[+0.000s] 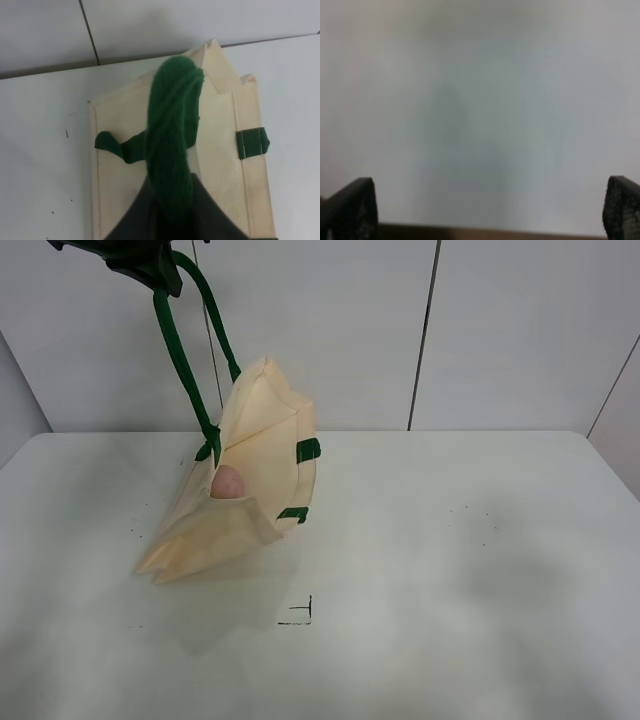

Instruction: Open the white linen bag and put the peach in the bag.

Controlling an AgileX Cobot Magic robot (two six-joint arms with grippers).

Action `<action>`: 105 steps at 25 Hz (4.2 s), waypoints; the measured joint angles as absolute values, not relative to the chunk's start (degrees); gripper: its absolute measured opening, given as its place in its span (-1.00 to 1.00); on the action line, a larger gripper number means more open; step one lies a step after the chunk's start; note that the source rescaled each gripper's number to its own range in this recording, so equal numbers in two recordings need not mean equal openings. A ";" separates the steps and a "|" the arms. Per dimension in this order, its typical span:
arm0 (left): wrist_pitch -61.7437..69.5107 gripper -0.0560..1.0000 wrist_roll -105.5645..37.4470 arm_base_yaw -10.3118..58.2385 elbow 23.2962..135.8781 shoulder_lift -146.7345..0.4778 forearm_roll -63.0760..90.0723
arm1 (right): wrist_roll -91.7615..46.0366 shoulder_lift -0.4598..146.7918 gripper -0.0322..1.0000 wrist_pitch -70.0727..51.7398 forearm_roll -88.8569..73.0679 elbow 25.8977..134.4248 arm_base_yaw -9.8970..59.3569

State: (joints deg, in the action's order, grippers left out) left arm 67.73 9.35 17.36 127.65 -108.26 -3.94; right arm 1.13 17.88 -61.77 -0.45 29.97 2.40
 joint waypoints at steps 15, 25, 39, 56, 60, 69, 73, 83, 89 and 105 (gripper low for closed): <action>67.73 -0.89 9.31 17.36 127.65 -109.38 -3.33 | 1.93 -0.13 1.00 -59.10 0.41 28.15 2.45; 67.57 -0.89 8.79 17.36 127.65 -124.44 3.25 | 2.00 -0.13 1.00 -59.10 0.41 28.15 2.45; 67.39 0.71 6.66 17.36 124.54 -132.37 -0.63 | 2.00 -0.13 1.00 -59.10 0.41 28.15 2.45; 67.56 0.79 5.11 0.28 123.67 -132.13 -2.10 | 2.00 -0.13 1.00 -59.10 0.41 28.15 2.45; 67.56 0.79 4.96 -0.40 117.81 -128.66 -1.12 | 2.05 -0.13 1.00 -59.10 0.41 28.15 2.45; 67.52 0.79 4.05 -0.34 95.67 -107.50 0.00 | 2.15 -0.13 1.00 -59.10 0.41 28.15 2.45; 67.52 0.79 3.91 -0.34 83.59 -94.12 -0.91 | 2.15 -0.13 1.00 -59.10 0.41 28.15 2.45; 65.69 0.79 1.60 -0.34 51.42 -56.16 -1.19 | 2.15 -0.13 1.00 -59.10 0.41 28.15 2.45; 60.84 0.79 0.67 -0.34 34.62 -33.69 -1.12 | 2.15 -0.13 1.00 -59.10 0.41 28.15 2.45; 60.65 0.79 0.00 -0.34 28.36 -0.15 -0.73 | 2.15 -0.13 1.00 -59.10 0.41 28.15 2.45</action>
State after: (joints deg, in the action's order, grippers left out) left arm 60.65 0.00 -0.34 28.36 -0.15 -0.73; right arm 2.15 -0.13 -59.10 0.41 28.15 2.45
